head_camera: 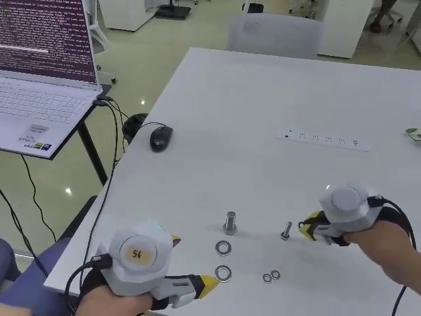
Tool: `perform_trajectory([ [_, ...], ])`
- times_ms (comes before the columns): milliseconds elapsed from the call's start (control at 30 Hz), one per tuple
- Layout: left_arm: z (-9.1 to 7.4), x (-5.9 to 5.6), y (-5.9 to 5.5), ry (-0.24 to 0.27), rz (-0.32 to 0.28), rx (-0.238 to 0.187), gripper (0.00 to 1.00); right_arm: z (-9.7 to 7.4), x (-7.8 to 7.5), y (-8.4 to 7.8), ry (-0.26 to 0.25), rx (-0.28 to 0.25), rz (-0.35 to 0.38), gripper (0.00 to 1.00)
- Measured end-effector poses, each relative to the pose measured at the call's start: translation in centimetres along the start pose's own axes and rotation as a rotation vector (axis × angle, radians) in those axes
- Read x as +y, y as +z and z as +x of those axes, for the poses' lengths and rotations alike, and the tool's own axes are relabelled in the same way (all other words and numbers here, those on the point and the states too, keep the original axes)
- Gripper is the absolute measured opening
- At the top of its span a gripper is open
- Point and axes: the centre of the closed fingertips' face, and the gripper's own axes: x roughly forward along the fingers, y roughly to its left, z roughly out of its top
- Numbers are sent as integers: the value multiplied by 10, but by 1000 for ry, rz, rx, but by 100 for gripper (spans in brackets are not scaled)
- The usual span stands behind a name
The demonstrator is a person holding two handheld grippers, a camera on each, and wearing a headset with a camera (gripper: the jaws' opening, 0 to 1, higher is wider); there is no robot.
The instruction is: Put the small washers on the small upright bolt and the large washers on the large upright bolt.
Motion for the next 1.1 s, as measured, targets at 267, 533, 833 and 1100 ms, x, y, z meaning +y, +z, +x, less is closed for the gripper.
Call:
perform_trajectory([
  [267, -2, 3, 0, 9, -8, -6, 62, 12, 9, 10, 29, 34, -59, 14],
  [533, -4, 5, -2, 17, -20, -8, 62, 17, 9, 6, 34, 74, -73, 14],
  [833, -4, 3, -2, 13, -22, -10, 62, 20, 9, 3, 40, 91, -81, 14],
  [1100, -5, 5, -2, 16, -23, -11, 62, 25, 9, 7, 45, 105, -93, 13],
])
